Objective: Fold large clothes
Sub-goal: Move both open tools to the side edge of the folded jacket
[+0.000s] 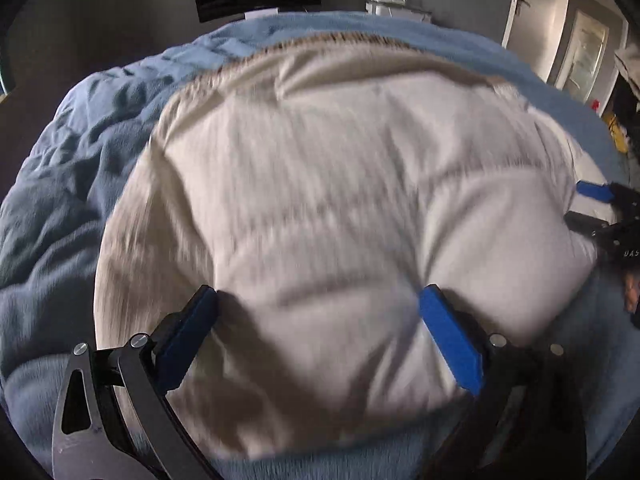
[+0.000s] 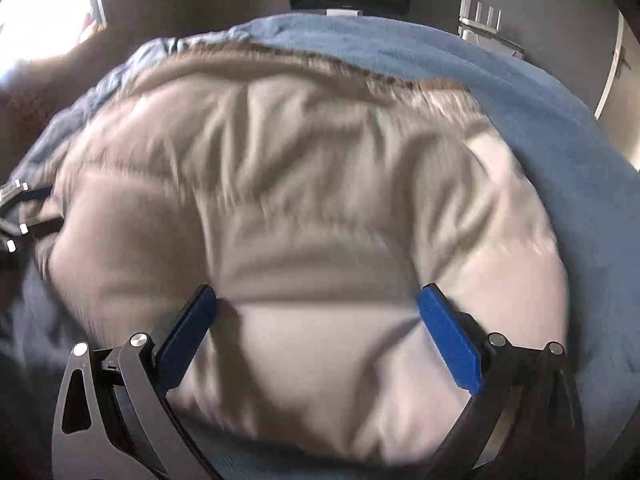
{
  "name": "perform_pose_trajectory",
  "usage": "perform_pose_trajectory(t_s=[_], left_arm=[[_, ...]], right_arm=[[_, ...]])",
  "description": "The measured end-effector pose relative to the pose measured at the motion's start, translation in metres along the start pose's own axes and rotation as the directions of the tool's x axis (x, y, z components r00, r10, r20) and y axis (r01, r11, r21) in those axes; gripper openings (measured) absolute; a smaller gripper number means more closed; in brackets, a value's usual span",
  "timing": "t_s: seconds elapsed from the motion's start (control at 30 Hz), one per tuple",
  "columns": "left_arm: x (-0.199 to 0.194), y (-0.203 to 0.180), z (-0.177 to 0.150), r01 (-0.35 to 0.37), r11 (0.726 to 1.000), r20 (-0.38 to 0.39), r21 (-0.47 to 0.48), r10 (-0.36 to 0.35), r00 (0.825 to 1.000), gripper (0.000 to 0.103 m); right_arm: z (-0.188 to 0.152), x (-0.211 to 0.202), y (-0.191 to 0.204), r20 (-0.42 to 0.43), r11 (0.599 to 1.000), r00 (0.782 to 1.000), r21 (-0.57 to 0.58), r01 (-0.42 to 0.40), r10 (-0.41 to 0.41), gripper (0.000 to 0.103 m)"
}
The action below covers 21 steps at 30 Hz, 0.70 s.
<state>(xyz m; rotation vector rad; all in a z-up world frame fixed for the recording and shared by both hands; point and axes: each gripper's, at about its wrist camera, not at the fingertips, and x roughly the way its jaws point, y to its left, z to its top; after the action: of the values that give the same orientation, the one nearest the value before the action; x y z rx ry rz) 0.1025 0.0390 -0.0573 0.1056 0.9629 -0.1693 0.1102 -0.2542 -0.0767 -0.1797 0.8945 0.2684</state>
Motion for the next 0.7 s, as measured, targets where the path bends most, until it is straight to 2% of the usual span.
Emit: perform_pose_trajectory(t_s=[0.23, 0.33, 0.43, 0.57, 0.7], left_arm=[[0.005, 0.002, -0.020, -0.024, 0.999, -0.025, 0.033, 0.024, 0.999, 0.097], [0.000, 0.001, -0.018, -0.037, 0.998, 0.001, 0.045, 0.037, 0.999, 0.097], [-0.009, -0.001, -0.013, -0.029, 0.998, 0.025, 0.049, 0.028, 0.999, 0.096], [-0.019, 0.023, 0.011, -0.038, 0.999, 0.090, 0.007, 0.037, 0.995, 0.096], [-0.017, 0.054, 0.048, -0.107, 0.994, 0.145, -0.013, 0.108, 0.984, 0.096]], right_arm=[[-0.021, -0.001, 0.005, -0.055, 0.997, 0.996, -0.015, 0.074, -0.075, 0.097], [-0.024, -0.012, 0.005, -0.034, 0.994, 0.994, -0.019, 0.104, -0.105, 0.097], [-0.013, -0.024, -0.002, 0.019, 0.995, 0.995, 0.025, 0.093, -0.094, 0.097], [0.016, -0.026, -0.044, 0.053, 0.989, 0.995, 0.131, 0.075, -0.083, 0.097], [0.047, -0.016, -0.073, 0.056, 0.986, 0.991, 0.122, 0.115, -0.122, 0.097]])
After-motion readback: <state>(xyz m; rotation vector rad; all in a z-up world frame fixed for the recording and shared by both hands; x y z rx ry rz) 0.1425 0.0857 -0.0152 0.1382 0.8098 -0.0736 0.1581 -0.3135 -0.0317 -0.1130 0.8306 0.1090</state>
